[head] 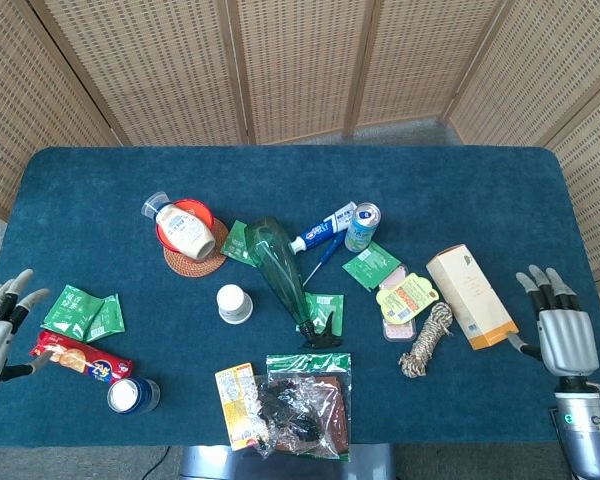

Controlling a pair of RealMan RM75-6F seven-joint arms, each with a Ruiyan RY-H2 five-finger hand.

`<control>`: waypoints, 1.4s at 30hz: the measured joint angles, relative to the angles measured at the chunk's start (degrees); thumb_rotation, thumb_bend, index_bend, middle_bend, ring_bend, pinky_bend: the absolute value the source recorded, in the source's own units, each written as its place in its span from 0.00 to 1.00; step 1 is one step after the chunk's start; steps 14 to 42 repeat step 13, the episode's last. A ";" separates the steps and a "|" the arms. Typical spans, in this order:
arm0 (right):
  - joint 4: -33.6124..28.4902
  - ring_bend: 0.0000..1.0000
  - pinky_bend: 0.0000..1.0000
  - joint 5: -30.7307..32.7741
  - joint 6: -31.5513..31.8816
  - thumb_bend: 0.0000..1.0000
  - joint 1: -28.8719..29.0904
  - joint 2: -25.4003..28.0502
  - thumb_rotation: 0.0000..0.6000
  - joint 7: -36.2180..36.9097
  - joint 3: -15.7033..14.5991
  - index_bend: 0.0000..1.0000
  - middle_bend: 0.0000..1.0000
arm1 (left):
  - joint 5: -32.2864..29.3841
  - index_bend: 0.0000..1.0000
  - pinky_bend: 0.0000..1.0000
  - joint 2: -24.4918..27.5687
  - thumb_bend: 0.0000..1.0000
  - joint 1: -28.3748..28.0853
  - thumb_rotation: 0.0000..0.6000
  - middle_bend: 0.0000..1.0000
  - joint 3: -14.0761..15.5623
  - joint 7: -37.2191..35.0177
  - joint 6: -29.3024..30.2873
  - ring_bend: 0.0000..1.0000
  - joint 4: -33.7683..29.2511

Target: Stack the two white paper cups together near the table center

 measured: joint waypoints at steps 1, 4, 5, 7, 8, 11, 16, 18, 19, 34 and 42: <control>-0.16 0.00 0.11 0.21 0.03 0.07 -0.10 0.18 1.00 -0.87 0.39 0.13 0.00 | 0.03 0.16 0.09 -0.04 0.23 0.07 1.00 0.00 -0.04 0.05 0.16 0.00 0.04; -0.85 0.00 0.06 0.54 1.17 0.07 -0.45 0.71 1.00 -3.11 1.77 0.13 0.00 | 0.23 0.16 0.09 0.10 0.23 0.28 1.00 0.00 -0.08 -0.05 0.58 0.00 -0.02; -1.22 0.00 0.05 0.64 1.75 0.07 -0.59 0.91 1.00 -3.50 2.27 0.13 0.00 | 0.29 0.17 0.09 0.25 0.23 0.36 1.00 0.00 -0.10 -0.21 0.75 0.00 -0.11; -2.35 0.00 0.04 0.88 3.19 0.07 -1.01 1.44 1.00 -4.21 3.50 0.13 0.00 | 0.31 0.16 0.09 0.51 0.23 0.51 1.00 0.00 -0.18 -0.56 1.05 0.00 -0.25; -2.86 0.00 0.04 0.98 3.73 0.07 -1.21 1.67 1.00 -4.48 4.00 0.13 0.00 | 0.26 0.16 0.09 0.73 0.23 0.62 1.00 0.00 -0.24 -0.78 1.22 0.00 -0.33; -4.32 0.00 0.03 1.30 4.36 0.07 -1.79 2.26 1.00 -4.91 4.91 0.13 0.00 | 0.06 0.16 0.09 1.14 0.23 0.74 1.00 0.00 -0.33 -1.29 1.24 0.00 -0.53; -4.84 0.00 0.03 1.49 4.08 0.07 -2.06 2.54 1.00 -4.96 5.20 0.13 0.00 | 0.05 0.16 0.09 1.34 0.23 0.76 1.00 0.00 -0.33 -1.59 1.16 0.00 -0.61; -4.84 0.00 0.03 1.49 4.08 0.07 -2.06 2.54 1.00 -4.96 5.20 0.13 0.00 | 0.05 0.16 0.09 1.34 0.23 0.76 1.00 0.00 -0.33 -1.59 1.16 0.00 -0.61; -4.84 0.00 0.03 1.49 4.08 0.07 -2.06 2.54 1.00 -4.96 5.20 0.13 0.00 | 0.05 0.16 0.09 1.34 0.23 0.76 1.00 0.00 -0.33 -1.59 1.16 0.00 -0.61; -4.84 0.00 0.03 1.49 4.08 0.07 -2.06 2.54 1.00 -4.96 5.20 0.13 0.00 | 0.05 0.16 0.09 1.34 0.23 0.76 1.00 0.00 -0.33 -1.59 1.16 0.00 -0.61; -4.84 0.00 0.03 1.49 4.08 0.07 -2.06 2.54 1.00 -4.96 5.20 0.13 0.00 | 0.05 0.16 0.09 1.34 0.23 0.76 1.00 0.00 -0.33 -1.59 1.16 0.00 -0.61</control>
